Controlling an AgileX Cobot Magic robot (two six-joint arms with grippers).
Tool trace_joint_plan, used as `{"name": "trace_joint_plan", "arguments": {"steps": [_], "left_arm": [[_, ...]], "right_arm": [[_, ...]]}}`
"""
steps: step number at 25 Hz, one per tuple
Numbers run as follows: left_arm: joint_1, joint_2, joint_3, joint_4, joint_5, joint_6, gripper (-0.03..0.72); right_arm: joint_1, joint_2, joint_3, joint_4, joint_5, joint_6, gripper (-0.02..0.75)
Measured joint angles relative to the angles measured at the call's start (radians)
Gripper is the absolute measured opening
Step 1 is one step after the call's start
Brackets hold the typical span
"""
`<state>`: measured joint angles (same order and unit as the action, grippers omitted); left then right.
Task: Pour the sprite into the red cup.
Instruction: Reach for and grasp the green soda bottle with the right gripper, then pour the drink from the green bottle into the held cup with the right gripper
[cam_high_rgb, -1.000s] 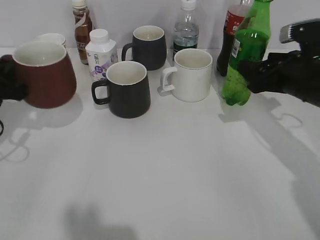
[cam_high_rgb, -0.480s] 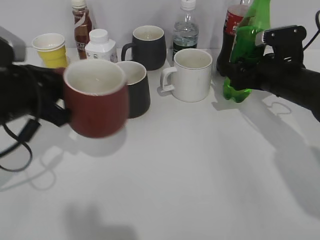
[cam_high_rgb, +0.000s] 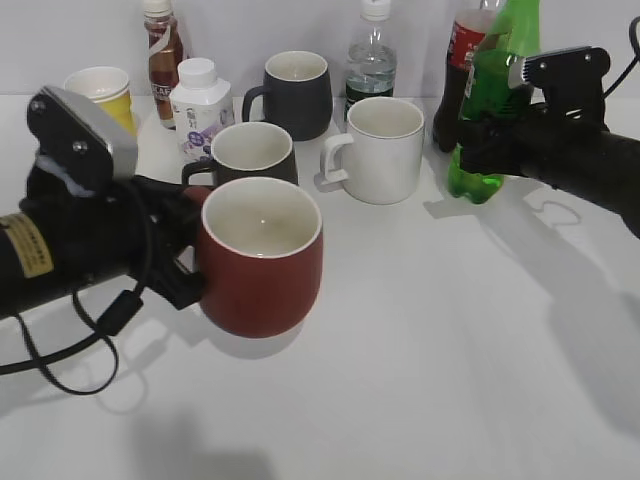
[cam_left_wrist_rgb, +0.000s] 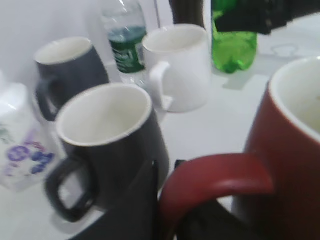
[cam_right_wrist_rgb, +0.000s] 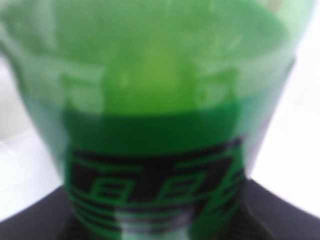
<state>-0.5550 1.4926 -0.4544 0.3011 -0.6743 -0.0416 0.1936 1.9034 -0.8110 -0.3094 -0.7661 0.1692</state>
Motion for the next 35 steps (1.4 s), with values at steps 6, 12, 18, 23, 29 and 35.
{"name": "trace_joint_plan", "arguments": {"steps": [6, 12, 18, 23, 29, 35], "left_arm": [[-0.002, 0.120, -0.043, 0.012, -0.066, 0.000, 0.067], [-0.002, 0.190, -0.126, 0.052, -0.075, 0.000, 0.066], [-0.002, 0.216, -0.196, 0.055, -0.080, 0.000, 0.066], [-0.002, 0.217, -0.217, 0.053, -0.094, -0.001, 0.065], [-0.002, 0.250, -0.218, 0.082, -0.110, -0.001, 0.065], [-0.004, 0.298, -0.218, 0.145, -0.185, -0.063, 0.065]], "right_arm": [[0.000, -0.105, 0.002, -0.062, 0.066, -0.082, 0.382], [0.000, -0.220, -0.047, -0.349, 0.058, -0.150, 0.382], [0.000, -0.223, -0.129, -0.592, 0.064, -0.156, 0.382], [0.000, -0.223, -0.140, -0.771, 0.064, -0.159, 0.380], [0.000, -0.223, -0.140, -0.869, 0.064, -0.215, 0.380], [0.000, -0.223, -0.140, -0.885, 0.065, -0.339, 0.380]]}}
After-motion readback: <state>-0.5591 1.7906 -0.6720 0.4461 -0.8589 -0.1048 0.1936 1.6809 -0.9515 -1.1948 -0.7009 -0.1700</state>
